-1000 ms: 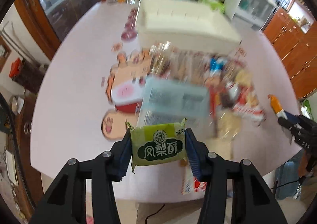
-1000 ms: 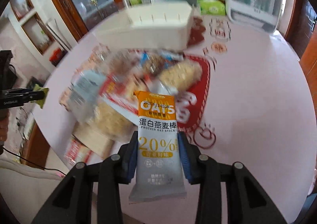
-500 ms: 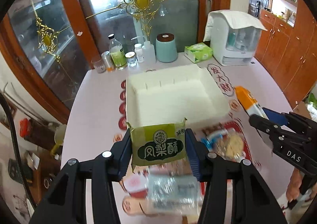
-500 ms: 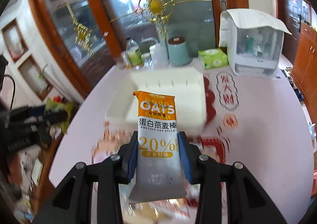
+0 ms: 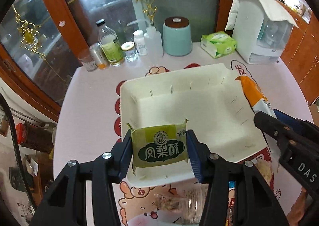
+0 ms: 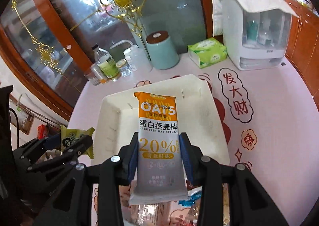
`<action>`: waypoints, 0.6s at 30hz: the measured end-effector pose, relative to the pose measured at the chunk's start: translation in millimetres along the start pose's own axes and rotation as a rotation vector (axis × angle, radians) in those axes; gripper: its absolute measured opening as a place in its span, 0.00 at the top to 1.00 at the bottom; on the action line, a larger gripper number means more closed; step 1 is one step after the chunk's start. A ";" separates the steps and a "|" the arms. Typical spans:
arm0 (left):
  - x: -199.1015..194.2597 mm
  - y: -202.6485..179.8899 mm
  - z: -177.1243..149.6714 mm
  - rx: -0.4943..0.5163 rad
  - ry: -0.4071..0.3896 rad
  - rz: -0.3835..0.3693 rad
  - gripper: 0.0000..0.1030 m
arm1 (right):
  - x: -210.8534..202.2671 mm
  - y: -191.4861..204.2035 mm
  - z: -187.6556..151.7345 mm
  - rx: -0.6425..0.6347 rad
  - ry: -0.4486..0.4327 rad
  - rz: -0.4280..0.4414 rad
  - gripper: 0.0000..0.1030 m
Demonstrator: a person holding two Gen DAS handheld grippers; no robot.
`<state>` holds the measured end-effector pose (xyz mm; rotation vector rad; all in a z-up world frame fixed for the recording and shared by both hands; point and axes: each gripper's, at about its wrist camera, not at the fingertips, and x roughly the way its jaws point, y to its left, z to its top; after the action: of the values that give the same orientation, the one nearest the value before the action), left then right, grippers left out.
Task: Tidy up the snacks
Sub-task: 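Carry both snacks into the white tray and open both tools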
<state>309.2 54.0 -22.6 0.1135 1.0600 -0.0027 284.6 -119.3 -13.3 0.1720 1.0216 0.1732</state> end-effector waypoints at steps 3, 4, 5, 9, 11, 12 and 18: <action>14.6 0.5 -0.2 0.007 0.024 0.012 0.19 | 11.3 4.9 -3.5 -0.014 0.024 -0.028 0.59; 16.0 0.8 -1.6 0.009 0.027 0.017 0.15 | 13.0 6.3 -5.0 -0.012 0.029 -0.032 0.58; 17.1 2.3 -3.2 0.011 0.019 0.032 0.12 | 14.1 5.9 -6.6 -0.007 0.027 -0.037 0.55; 20.7 8.5 -8.3 0.025 0.024 0.001 0.11 | 15.3 4.5 -12.0 0.013 0.031 -0.068 0.44; 19.6 11.2 -11.4 0.021 0.022 -0.028 0.11 | 13.2 4.5 -14.9 0.016 0.037 -0.085 0.44; 18.5 12.4 -12.7 0.018 0.013 -0.043 0.11 | 11.6 4.4 -15.8 0.016 0.034 -0.092 0.44; 4.7 9.6 -19.9 0.047 -0.083 -0.128 0.12 | -13.9 3.6 -27.4 0.022 0.011 -0.108 0.44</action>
<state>294.7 65.6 -35.5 0.0874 0.9834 -0.1474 253.8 -117.2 -14.9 0.1355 1.0410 0.0650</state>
